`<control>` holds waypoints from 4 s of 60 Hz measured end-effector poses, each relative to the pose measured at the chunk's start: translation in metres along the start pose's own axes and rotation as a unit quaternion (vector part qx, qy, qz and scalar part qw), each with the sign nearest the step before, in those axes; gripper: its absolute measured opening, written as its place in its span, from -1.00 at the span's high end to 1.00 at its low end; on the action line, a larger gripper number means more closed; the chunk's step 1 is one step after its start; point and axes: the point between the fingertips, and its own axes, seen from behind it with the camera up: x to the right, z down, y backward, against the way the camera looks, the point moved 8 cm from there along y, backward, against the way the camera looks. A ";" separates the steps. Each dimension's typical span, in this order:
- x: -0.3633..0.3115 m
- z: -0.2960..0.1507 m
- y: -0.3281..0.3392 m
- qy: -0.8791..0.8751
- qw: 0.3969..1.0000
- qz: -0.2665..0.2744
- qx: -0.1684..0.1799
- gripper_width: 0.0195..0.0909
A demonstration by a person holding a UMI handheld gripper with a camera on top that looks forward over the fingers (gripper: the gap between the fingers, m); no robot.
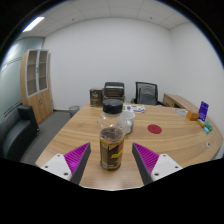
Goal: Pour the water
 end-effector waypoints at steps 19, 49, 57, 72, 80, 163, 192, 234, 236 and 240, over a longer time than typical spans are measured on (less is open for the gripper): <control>-0.007 -0.011 -0.062 0.000 0.998 0.018 0.057 0.20; -0.035 -0.100 -0.074 -0.166 0.978 -0.078 0.099 0.56; -0.052 -0.153 -0.098 -0.365 0.910 -0.167 0.106 0.56; -0.033 -0.185 -0.162 -0.706 0.656 -0.258 0.060 0.56; -0.020 -0.166 -0.202 -0.788 0.560 -0.254 0.042 0.56; 0.246 -0.091 -0.239 -0.003 0.996 0.030 0.079 0.55; 0.238 -0.098 -0.172 -0.016 0.998 0.056 0.011 -0.86; 0.147 -0.063 0.136 0.003 0.995 0.093 -0.048 -0.86; 0.146 -0.062 0.139 0.002 0.994 0.096 -0.049 -0.86; 0.145 -0.061 0.143 0.002 0.994 0.101 -0.048 -0.85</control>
